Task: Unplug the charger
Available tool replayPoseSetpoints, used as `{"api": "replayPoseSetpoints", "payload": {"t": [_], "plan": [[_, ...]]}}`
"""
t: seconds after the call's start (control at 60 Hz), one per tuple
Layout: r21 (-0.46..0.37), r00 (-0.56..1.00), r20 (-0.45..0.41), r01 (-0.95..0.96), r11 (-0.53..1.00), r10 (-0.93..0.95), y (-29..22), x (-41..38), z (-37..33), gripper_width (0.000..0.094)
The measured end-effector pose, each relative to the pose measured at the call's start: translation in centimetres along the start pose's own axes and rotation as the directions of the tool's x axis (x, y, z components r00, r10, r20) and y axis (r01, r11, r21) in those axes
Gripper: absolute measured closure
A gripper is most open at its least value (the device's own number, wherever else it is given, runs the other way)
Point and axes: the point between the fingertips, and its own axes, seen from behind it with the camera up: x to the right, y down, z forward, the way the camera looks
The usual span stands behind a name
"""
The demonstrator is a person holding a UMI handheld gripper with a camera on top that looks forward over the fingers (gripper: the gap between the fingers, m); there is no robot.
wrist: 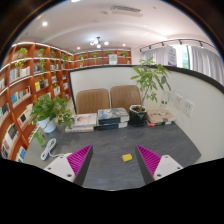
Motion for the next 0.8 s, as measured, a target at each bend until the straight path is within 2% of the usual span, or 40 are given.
{"api": "replayPoseSetpoints", "payload": {"t": [0.35, 0.8], "plan": [[0.046, 0.993, 0.049, 0.102, 0.994, -0.105, 1.2, -6.0, -7.5, 0.0067], [0.011, 0.995, 0.059, 0.085, 0.996, -0.086, 3.5, -6.7, -7.9, 0.0078]]}}
